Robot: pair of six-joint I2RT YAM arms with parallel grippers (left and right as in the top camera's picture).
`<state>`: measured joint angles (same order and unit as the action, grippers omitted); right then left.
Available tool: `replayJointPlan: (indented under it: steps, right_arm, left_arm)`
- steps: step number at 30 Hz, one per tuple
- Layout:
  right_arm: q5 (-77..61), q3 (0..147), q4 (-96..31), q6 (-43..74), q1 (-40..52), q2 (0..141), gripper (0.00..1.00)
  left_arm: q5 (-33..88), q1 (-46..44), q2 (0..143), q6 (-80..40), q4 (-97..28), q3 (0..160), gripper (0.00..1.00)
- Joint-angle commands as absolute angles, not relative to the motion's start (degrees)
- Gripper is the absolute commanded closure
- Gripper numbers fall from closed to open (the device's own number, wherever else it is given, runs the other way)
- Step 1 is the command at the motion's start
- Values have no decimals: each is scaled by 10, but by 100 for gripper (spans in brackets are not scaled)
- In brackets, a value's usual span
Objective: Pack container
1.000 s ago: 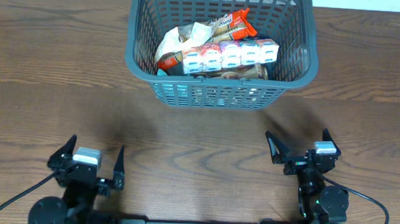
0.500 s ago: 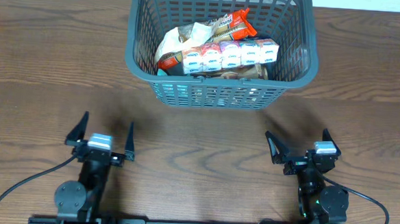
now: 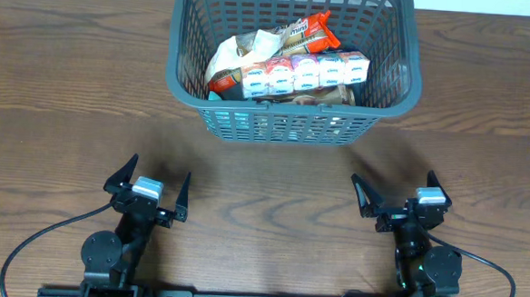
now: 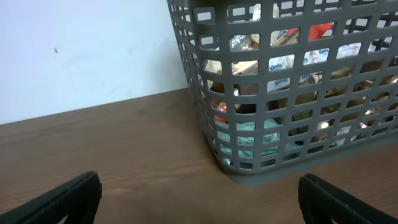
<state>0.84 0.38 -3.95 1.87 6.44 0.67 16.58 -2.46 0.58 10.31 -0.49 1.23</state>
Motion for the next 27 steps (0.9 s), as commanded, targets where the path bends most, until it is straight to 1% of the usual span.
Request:
replayJointPlan:
  steps: [1,27]
  right_arm:
    - [6,3,-43,10,59,3,1]
    - [6,3,-43,10,59,3,1]
  left_arm:
    - [184,-25,1,91,-27,2,2]
    - [185,-25,2,87,-25,2,2]
